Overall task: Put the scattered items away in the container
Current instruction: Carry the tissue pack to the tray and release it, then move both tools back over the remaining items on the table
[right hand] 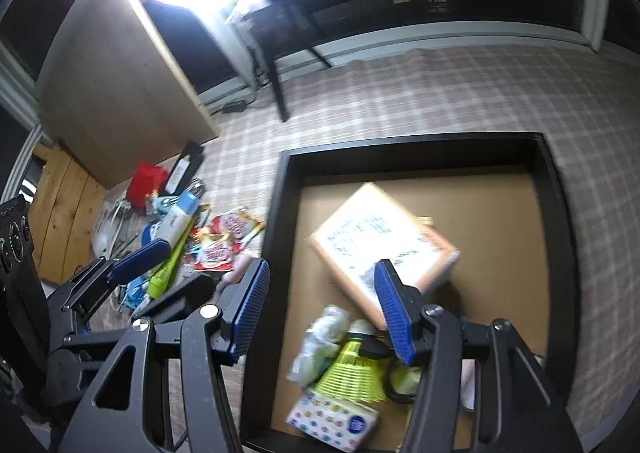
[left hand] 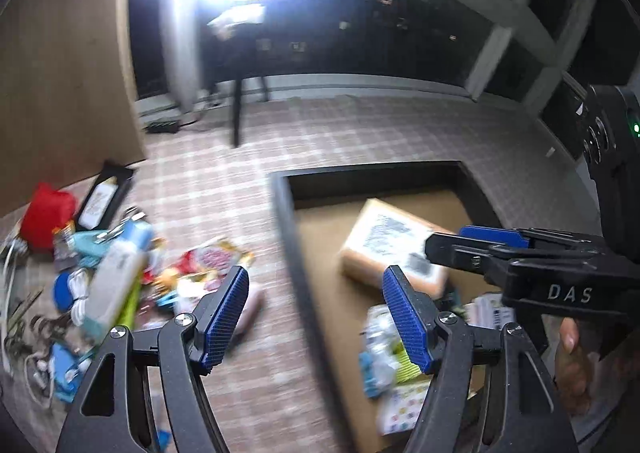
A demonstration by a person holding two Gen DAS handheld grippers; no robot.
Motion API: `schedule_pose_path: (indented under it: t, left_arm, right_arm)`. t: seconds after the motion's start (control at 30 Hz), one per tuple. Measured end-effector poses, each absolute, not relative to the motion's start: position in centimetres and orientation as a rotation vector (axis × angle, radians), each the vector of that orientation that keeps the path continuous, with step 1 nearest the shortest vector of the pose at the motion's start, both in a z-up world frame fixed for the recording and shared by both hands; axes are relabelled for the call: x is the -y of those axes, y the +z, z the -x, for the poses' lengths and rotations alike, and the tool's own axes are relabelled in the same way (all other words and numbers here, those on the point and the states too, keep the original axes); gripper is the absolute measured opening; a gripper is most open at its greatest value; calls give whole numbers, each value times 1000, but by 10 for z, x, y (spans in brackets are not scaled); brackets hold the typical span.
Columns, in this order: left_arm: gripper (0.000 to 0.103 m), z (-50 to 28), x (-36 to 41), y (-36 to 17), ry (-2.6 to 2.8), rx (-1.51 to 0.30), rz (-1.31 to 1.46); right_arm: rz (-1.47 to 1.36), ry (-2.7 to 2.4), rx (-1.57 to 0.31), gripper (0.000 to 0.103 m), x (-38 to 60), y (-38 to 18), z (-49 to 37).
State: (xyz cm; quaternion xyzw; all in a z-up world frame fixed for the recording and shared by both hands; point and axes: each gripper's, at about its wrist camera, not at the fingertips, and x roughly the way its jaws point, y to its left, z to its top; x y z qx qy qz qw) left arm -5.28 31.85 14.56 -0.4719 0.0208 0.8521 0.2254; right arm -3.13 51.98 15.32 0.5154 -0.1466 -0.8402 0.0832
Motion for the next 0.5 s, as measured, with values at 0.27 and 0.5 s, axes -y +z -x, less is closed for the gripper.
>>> schedule_pose_path:
  t: [0.27,0.5]
  left_arm:
    - [67,52,-216,142,2475,15,1382]
    - [67,36,-107,128,2593,150,1483]
  right_arm:
    - [-1521,-2408,370,54,-453,147,42]
    - [-1519,-2332,277,54,-388,144,40]
